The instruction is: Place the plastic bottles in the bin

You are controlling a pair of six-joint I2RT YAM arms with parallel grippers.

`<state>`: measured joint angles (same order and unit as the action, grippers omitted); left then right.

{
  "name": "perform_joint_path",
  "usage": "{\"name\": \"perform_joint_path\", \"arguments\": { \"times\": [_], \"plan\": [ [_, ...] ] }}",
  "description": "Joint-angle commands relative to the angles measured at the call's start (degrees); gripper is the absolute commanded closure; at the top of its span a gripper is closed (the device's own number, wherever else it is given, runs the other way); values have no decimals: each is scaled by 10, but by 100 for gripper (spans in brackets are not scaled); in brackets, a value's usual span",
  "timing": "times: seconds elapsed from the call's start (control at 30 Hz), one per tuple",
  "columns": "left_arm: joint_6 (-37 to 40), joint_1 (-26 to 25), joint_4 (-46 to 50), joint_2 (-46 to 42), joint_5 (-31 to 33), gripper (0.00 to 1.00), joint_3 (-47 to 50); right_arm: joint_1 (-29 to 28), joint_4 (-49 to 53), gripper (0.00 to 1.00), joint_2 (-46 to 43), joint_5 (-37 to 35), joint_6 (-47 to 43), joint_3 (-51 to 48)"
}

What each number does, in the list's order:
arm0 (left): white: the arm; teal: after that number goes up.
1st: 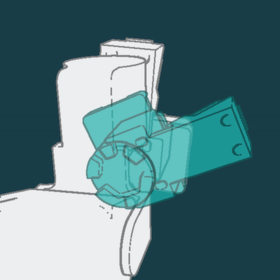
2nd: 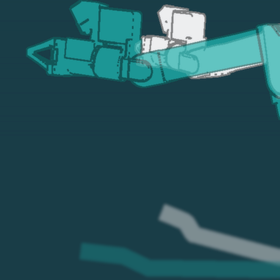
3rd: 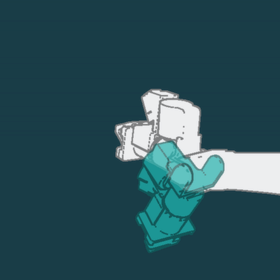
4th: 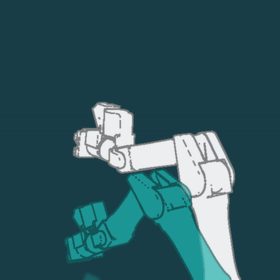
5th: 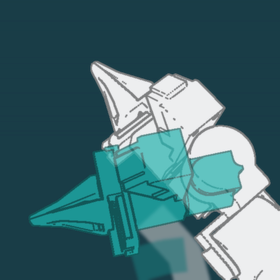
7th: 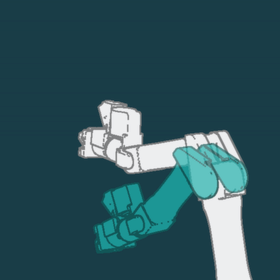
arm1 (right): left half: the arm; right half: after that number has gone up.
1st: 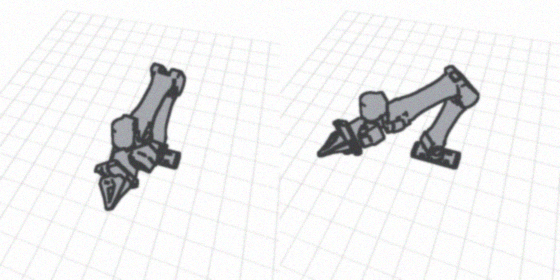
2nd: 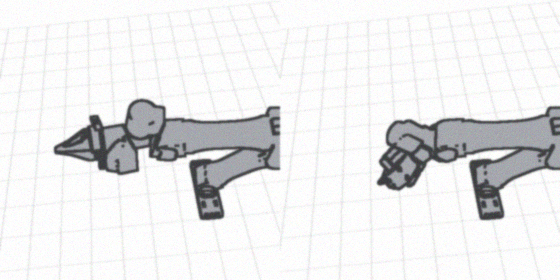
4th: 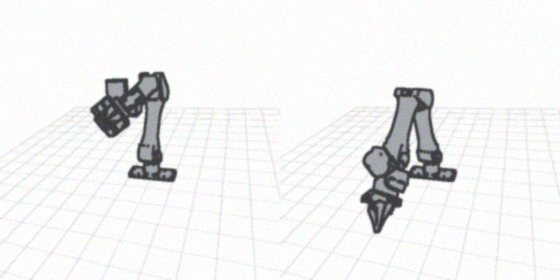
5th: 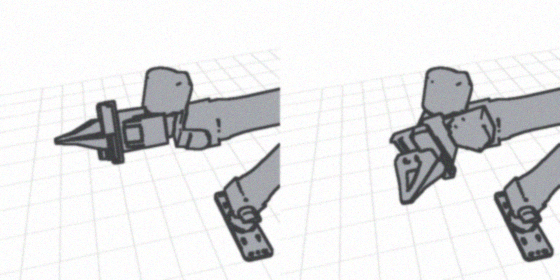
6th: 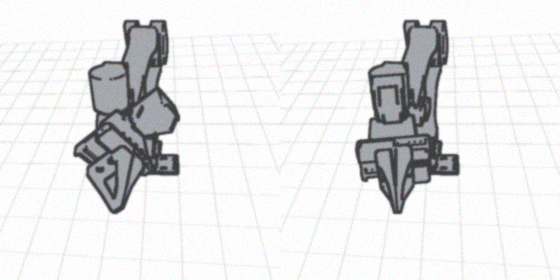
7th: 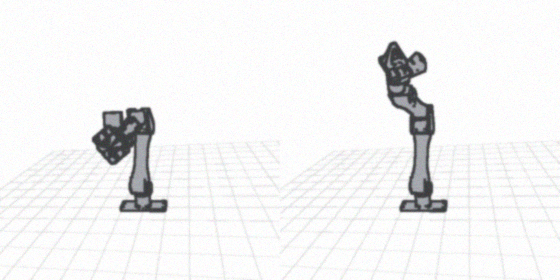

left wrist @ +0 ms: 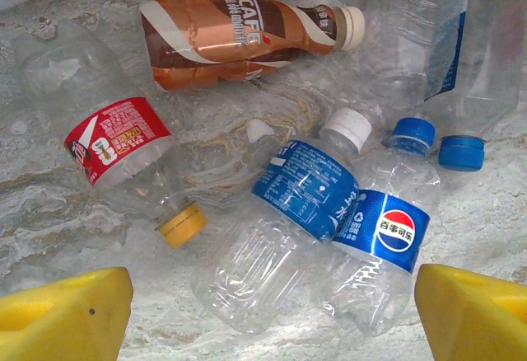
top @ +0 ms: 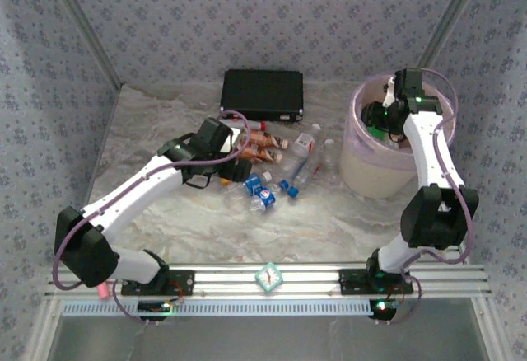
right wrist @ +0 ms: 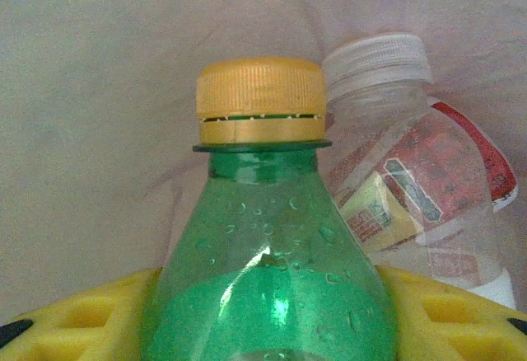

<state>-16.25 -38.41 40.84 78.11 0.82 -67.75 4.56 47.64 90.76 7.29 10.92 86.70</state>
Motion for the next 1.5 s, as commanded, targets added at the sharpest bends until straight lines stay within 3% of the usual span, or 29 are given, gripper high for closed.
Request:
{"name": "perform_joint_path", "arguments": {
  "times": [0.0,0.1,0.23,0.4,0.57,0.77,1.03,1.2,1.47],
  "plan": [
    [11,-5,16,2,-5,10,-13,-5,25,78,28,-12,9,-46],
    [13,-6,19,1,-5,9,-14,-4,35,52,10,-18,11,-36],
    [14,-10,21,1,-8,7,-18,3,61,27,-19,-12,17,-6],
    [12,-9,-4,-12,-58,5,-23,20,104,3,-61,-7,10,25],
    [17,-18,16,5,-71,5,-37,36,146,1,-112,2,1,61],
    [-3,-88,23,19,-8,9,-24,47,181,1,-187,9,10,106],
    [0,-156,67,143,88,11,-68,45,131,1,-276,149,60,95],
    [-12,-174,14,168,82,9,-24,45,111,1,-290,147,62,82],
    [-12,-189,7,244,88,10,-22,45,101,1,-300,151,58,58]
  ]
}}
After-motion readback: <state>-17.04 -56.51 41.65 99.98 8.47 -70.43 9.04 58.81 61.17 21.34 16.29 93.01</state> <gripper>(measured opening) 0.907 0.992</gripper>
